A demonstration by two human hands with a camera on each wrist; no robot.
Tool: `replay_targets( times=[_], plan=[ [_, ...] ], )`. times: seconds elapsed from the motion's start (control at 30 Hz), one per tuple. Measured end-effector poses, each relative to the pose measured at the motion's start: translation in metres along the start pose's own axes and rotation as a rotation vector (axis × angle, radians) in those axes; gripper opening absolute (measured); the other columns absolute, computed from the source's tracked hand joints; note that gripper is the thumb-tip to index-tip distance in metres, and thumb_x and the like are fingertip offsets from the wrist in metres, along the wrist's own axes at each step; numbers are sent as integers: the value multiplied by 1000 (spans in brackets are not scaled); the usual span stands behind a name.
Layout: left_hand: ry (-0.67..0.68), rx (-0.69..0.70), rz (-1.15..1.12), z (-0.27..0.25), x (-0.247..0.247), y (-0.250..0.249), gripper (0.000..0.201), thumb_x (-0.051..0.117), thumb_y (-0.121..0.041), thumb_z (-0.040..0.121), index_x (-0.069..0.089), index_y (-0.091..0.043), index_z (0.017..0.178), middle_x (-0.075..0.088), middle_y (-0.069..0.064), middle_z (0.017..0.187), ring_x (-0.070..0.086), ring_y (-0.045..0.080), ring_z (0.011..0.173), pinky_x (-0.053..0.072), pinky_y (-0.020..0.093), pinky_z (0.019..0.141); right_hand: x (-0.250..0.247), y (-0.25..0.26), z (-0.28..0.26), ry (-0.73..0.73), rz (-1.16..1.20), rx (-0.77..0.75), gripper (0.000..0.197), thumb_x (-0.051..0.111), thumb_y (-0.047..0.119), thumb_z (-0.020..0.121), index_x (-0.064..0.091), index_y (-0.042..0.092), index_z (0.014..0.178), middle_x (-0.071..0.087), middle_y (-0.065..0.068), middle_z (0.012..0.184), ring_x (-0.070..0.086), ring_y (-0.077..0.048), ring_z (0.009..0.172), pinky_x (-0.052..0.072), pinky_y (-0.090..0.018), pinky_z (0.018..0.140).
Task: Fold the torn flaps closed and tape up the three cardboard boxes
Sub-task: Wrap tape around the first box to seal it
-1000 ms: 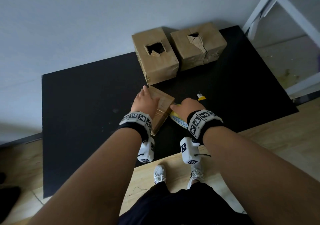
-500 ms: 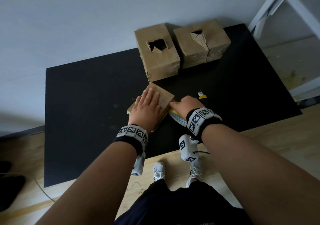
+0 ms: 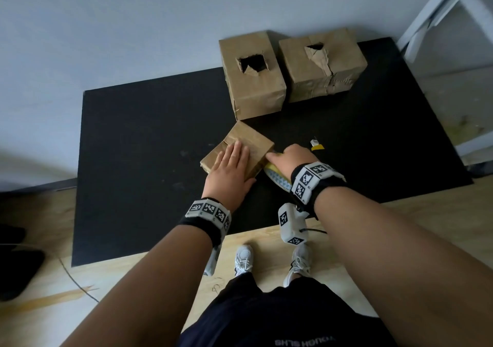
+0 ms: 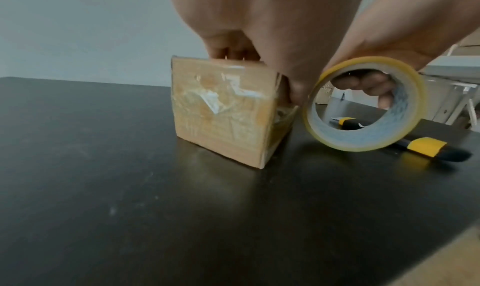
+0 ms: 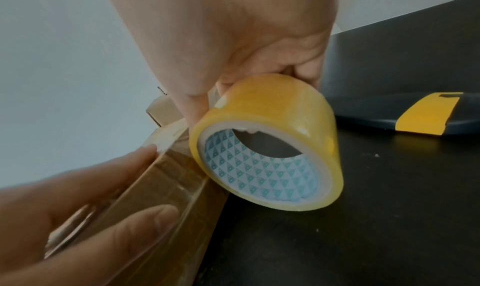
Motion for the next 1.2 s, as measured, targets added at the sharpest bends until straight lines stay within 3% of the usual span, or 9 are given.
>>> replay_targets(
  times=[0.13,0.33,0.53,0.63,0.73,0.8,1.0,1.2],
  plan=[
    [9,-3,-29,-1,5,-4,72,35,-46,102,-3,-16,155,-9,7,162,-9,19,149,-8,31,118,0,1,0,-12,-7,-26,59,48,62,90,63,10,112,64,-10,99,57,-27,79,43,-32,67],
    [-25,-52,-31,-3,3,-5,79,42,-46,99,-1,-12,155,-6,9,163,-8,22,150,-8,36,120,-1,2,0,10,-38,-19,55,45,60,92,61,10,108,52,-5,75,51,-22,65,39,-31,64],
    [26,-104,-11,0,9,-3,79,35,-50,99,-7,-11,154,-12,7,162,-15,25,148,-10,42,120,1,2,2,7,-43,-35,58,46,60,93,61,9,115,56,-7,91,55,-26,80,41,-32,69],
    [49,-119,14,0,8,-2,84,38,-55,97,-8,-15,155,-12,4,163,-15,29,148,-7,53,119,1,3,2,10,-54,-34,60,46,62,92,62,9,115,61,-9,95,58,-26,81,43,-33,70],
    [81,-150,14,0,6,-1,78,32,-57,98,-7,-20,155,-9,-2,163,-14,33,148,-5,67,112,-1,3,3,17,-28,-48,63,47,64,90,63,9,117,66,-11,109,63,-29,93,44,-33,72],
    [92,-161,-21,2,1,1,75,31,-55,99,-4,-22,155,-7,-3,163,-11,33,148,-1,68,112,-4,4,1,18,6,-61,65,47,66,89,63,9,117,66,-11,111,63,-29,96,43,-33,72],
    [97,-210,-248,9,-25,30,67,39,-49,99,7,-29,155,9,-8,163,7,24,149,11,59,115,-30,28,-13,-36,196,-238,57,47,68,88,67,14,88,67,-6,87,64,-23,79,52,-35,77],
    [93,-305,-684,5,-30,53,60,50,-39,97,20,-53,147,46,3,146,48,25,128,34,50,109,-47,54,-27,-58,416,-398,42,57,54,88,67,16,73,69,-6,80,66,-24,79,52,-36,76]
  ],
)
Point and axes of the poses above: each hand's wrist, its own z-axis towards the middle knuckle, its own x-axis out of the palm, y = z × x, the point moved 7 cm from there along z, towards the middle knuckle
